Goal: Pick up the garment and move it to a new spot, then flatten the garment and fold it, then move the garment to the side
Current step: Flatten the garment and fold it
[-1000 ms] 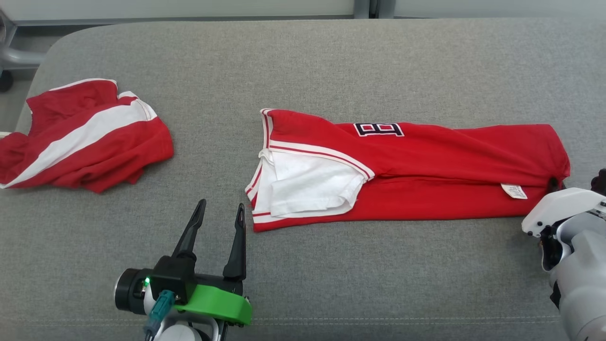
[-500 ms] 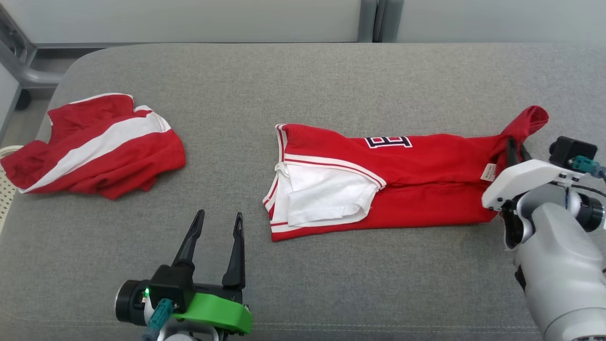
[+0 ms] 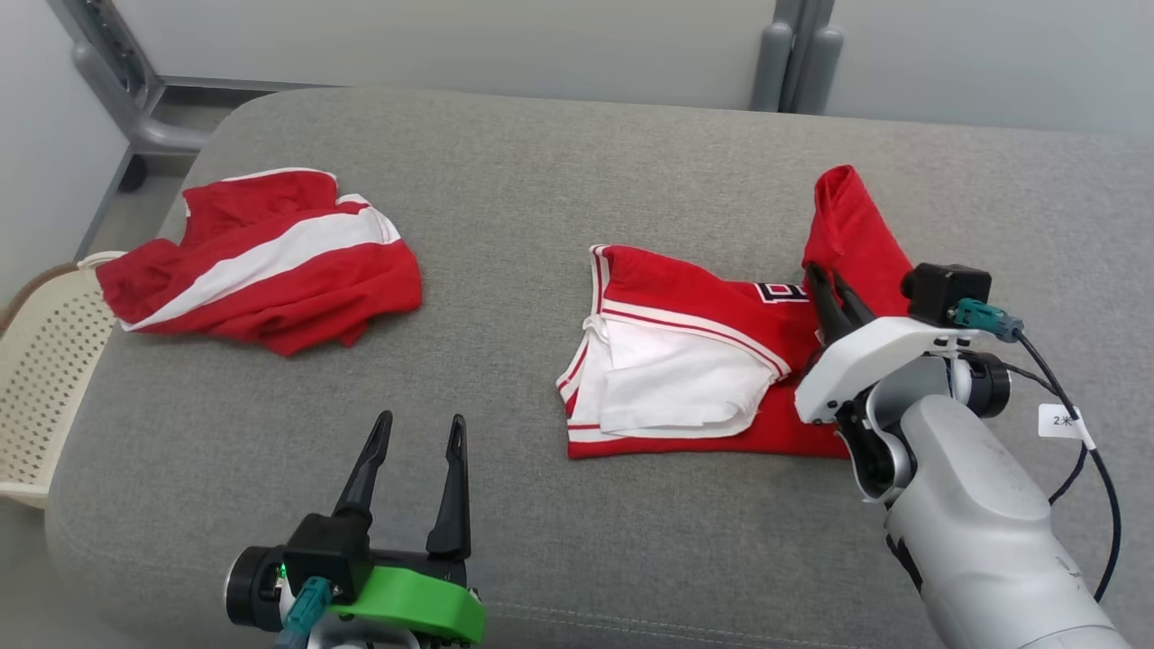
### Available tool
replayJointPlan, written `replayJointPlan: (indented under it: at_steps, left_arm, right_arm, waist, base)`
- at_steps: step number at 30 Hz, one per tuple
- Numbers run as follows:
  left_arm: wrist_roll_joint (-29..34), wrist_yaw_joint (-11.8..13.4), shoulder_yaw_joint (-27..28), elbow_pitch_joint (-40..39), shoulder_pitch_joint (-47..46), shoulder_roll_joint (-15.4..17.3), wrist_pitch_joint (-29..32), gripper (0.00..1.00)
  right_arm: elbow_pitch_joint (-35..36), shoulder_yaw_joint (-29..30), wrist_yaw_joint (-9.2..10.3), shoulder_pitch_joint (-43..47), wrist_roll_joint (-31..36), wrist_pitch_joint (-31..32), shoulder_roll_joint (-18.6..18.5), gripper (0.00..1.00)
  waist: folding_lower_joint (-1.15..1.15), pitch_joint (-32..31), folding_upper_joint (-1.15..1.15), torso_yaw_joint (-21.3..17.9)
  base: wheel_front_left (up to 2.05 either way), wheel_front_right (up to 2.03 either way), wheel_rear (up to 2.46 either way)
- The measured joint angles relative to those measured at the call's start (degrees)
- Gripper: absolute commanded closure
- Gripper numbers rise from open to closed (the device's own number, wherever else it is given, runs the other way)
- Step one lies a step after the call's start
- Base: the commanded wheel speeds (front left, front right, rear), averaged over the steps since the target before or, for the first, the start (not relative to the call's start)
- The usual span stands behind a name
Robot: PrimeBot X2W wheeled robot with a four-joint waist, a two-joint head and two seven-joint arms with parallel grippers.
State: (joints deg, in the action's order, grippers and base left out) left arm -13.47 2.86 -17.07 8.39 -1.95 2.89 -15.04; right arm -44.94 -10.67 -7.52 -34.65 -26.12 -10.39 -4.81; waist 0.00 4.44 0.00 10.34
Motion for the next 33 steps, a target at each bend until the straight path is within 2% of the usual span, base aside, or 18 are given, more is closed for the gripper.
replayJointPlan:
  at_steps: [9,18,30,31,33]
  left_arm:
    - [-0.7,0.3,-0.9,0.5,-0.1,0.0,0.0,0.00]
    - [-1.0,0.4,-1.5,0.7,-0.5,0.0,0.0,0.00]
    - [-1.1,0.5,-2.3,0.9,-1.1,0.0,0.0,0.00]
    - [-1.1,0.5,-2.3,0.9,-1.1,0.0,0.0,0.00]
    - [-1.1,0.5,-2.3,1.0,-1.2,0.0,0.0,0.00]
  right_arm:
    - [-1.5,-4.8,0.00,-0.2,-2.6,-0.4,1.9,1.00]
    - [-5.9,-12.5,0.02,-1.9,-9.6,-2.4,1.9,1.00]
    - [-14.8,-22.0,0.02,-4.1,-19.2,-4.2,1.9,1.00]
    - [-15.1,-22.7,0.02,-4.2,-20.1,-4.3,1.9,0.98]
    - [-15.0,-24.3,0.02,-4.3,-22.4,-4.3,1.8,0.55]
  waist:
    - [0.00,-0.2,0.00,5.7]
    - [0.00,-0.2,0.00,10.8]
    - [0.00,0.7,0.00,13.6]
    - [0.00,0.7,0.00,13.6]
    - [0.00,0.6,0.00,13.5]
  base:
    - [0.00,0.00,0.00]
    - [0.00,0.00,0.00]
    - [0.00,0.00,0.00]
    - [0.00,0.00,0.00]
    - [0.00,0.00,0.00]
